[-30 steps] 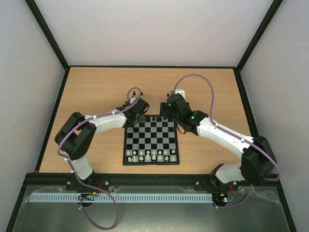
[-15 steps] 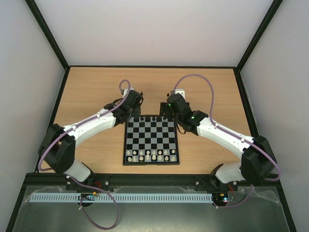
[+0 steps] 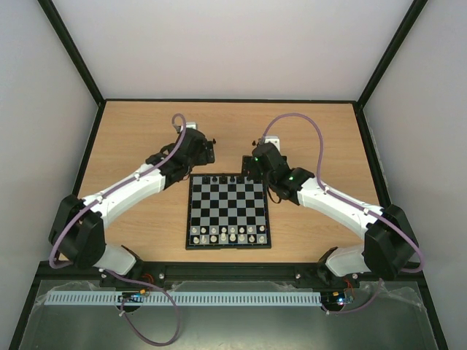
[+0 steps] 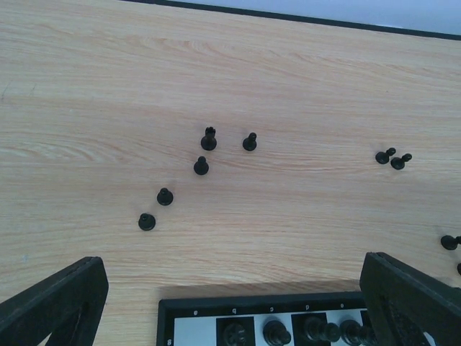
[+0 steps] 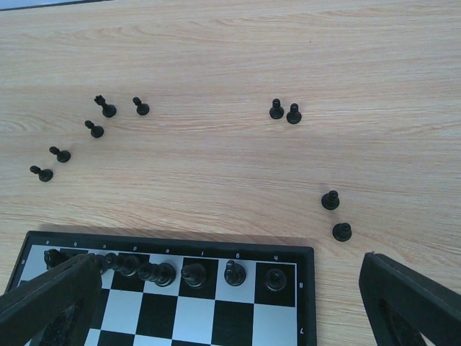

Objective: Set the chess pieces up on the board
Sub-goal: Pick up the chess piece at the center of the board.

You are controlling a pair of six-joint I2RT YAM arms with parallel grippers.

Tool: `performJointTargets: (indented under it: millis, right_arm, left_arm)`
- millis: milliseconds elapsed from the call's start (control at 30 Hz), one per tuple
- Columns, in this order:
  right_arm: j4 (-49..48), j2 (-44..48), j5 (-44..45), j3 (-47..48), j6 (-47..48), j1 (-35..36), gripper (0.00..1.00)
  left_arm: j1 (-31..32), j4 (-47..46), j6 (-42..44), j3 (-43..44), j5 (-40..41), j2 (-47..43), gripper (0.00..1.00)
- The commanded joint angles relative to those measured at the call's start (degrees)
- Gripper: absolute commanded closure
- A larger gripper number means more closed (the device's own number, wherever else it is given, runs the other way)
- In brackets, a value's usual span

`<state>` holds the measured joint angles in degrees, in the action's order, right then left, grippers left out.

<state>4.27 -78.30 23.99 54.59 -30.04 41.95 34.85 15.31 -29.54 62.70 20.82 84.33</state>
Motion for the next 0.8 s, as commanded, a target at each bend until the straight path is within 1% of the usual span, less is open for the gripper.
performJointTargets:
  millis: [0, 133, 333, 567, 767]
  right_arm:
    - [-1.40, 0.64, 1.74, -0.89, -0.72, -0.29, 0.01]
    - [-2.19, 0.53, 1.91, -1.50, -0.78, -0.28, 0.01]
    - [-2.41, -1.56, 2.40, -1.18, -0.81, -0.28, 0.01]
    - [-2.34, -1.74, 2.29, -0.95, -0.72, -0.29, 0.01]
    - [-2.25, -1.59, 2.83, -0.99, -0.62, -0.29, 0.01]
  left_arm:
    - [-0.02, -5.47, -0.26, -5.31, 1.29, -4.55, 0.01]
    - [-0.07, -10.89, -1.33, -10.87, 2.63, -7.45, 0.01]
    - [0.00, -14.98, -1.22, -15.05, 2.31, -7.39, 0.01]
    - [0.18, -15.93, -1.44, -15.50, 0.57, -5.96, 0.01]
    - [0.24, -15.64, -1.13, -15.24, 0.96, -5.72, 0.01]
